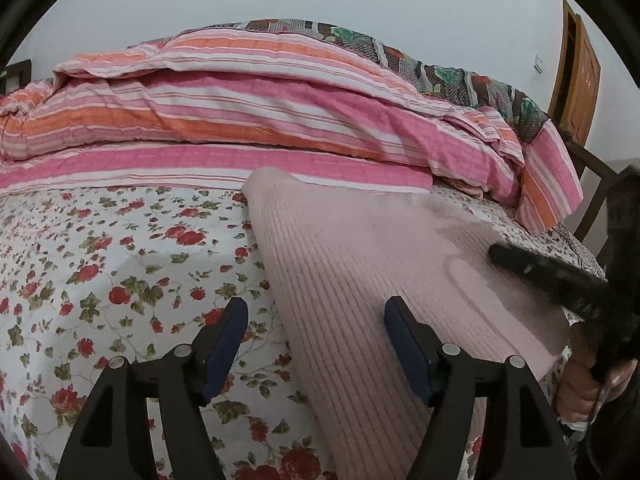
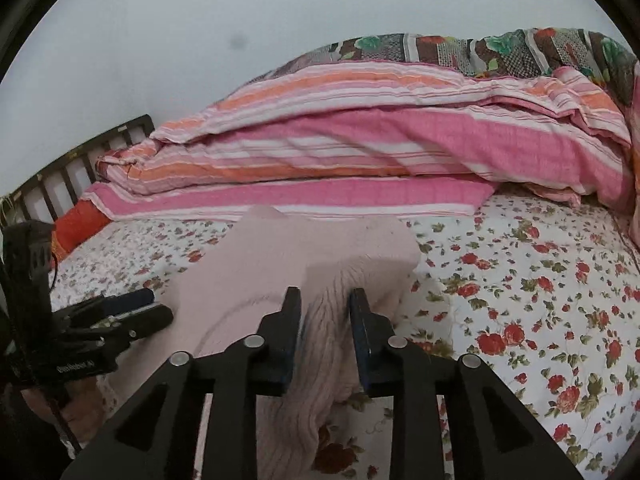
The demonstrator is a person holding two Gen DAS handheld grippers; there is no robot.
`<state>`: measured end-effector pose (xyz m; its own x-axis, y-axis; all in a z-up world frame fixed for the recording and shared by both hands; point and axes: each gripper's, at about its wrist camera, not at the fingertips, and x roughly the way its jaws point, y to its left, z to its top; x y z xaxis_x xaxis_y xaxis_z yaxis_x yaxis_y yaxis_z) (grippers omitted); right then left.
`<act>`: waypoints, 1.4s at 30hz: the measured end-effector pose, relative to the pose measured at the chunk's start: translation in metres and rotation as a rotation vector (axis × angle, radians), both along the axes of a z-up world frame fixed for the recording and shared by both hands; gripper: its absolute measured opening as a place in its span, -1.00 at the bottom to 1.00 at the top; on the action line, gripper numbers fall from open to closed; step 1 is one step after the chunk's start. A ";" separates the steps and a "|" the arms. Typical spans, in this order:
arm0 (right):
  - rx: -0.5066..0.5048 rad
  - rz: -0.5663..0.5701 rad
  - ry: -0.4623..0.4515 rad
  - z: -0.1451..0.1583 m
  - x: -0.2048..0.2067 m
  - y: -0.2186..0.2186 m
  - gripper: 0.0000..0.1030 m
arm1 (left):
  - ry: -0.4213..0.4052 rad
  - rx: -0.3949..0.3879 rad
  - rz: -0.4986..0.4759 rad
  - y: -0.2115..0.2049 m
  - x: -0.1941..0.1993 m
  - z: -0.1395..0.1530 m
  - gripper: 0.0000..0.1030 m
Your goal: Fold small clothes
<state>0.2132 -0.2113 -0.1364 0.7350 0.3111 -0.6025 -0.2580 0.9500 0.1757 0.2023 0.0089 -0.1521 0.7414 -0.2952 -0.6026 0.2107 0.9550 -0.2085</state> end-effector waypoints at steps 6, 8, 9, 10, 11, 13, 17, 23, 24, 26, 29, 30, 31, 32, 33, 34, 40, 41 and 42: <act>-0.030 -0.058 0.086 -0.014 0.012 -0.008 -0.15 | -0.008 0.009 -0.001 -0.002 0.000 -0.001 0.39; -0.015 -0.066 0.093 -0.018 0.013 -0.012 -0.08 | -0.011 0.012 0.000 -0.003 -0.001 -0.001 0.39; -0.010 -0.067 0.094 -0.019 0.013 -0.013 -0.07 | -0.012 0.013 0.000 -0.003 -0.001 -0.001 0.39; -0.004 -0.067 0.094 -0.019 0.013 -0.014 -0.06 | -0.012 0.013 0.000 -0.003 -0.001 -0.001 0.39; -0.002 -0.067 0.094 -0.019 0.014 -0.014 -0.05 | -0.012 0.012 0.000 -0.003 -0.001 -0.001 0.39; -0.007 -0.072 0.093 -0.019 0.013 -0.014 -0.02 | -0.014 0.013 0.000 -0.003 -0.001 -0.001 0.40; -0.051 -0.077 0.071 -0.018 0.010 -0.007 -0.02 | -0.011 0.013 -0.001 -0.003 -0.001 -0.001 0.40; -0.041 -0.062 0.042 -0.008 0.009 -0.011 -0.01 | -0.013 0.016 0.000 -0.003 -0.001 -0.001 0.40; -0.037 -0.071 0.005 -0.002 0.006 -0.014 -0.01 | -0.012 0.016 0.000 -0.003 -0.001 -0.001 0.40; -0.040 -0.069 -0.043 0.005 0.001 -0.015 -0.01 | -0.013 0.016 0.000 -0.003 -0.001 -0.001 0.40; -0.068 -0.064 -0.045 0.003 0.001 -0.009 -0.01 | -0.016 0.022 0.001 -0.003 -0.001 -0.001 0.39; -0.092 -0.067 -0.027 -0.002 0.003 -0.006 -0.03 | -0.018 0.024 0.001 -0.004 -0.001 -0.001 0.39; -0.122 -0.072 0.001 -0.009 0.007 -0.002 -0.04 | -0.017 0.023 -0.002 -0.004 -0.001 -0.001 0.40; -0.140 -0.081 0.018 -0.013 0.010 0.000 -0.04 | -0.018 0.025 -0.003 -0.004 -0.001 -0.001 0.40; -0.144 -0.085 0.019 -0.013 0.010 0.000 -0.04 | -0.020 0.028 -0.002 -0.004 -0.001 -0.001 0.40; -0.146 -0.086 0.015 -0.013 0.010 0.000 -0.04 | -0.021 0.031 -0.001 -0.004 -0.001 -0.001 0.40; -0.164 -0.091 0.020 -0.014 0.008 0.002 -0.04 | -0.018 0.025 -0.003 -0.004 -0.001 0.000 0.40; -0.163 -0.091 0.022 -0.014 0.008 0.001 -0.04 | -0.018 0.025 -0.003 -0.004 -0.002 0.000 0.40; -0.161 -0.091 0.026 -0.015 0.009 0.001 -0.04 | -0.018 0.027 -0.003 -0.005 -0.002 0.001 0.40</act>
<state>0.2224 -0.2104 -0.1511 0.7392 0.1419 -0.6584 -0.1666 0.9857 0.0254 0.2008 0.0040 -0.1515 0.7514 -0.2810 -0.5971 0.2172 0.9597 -0.1783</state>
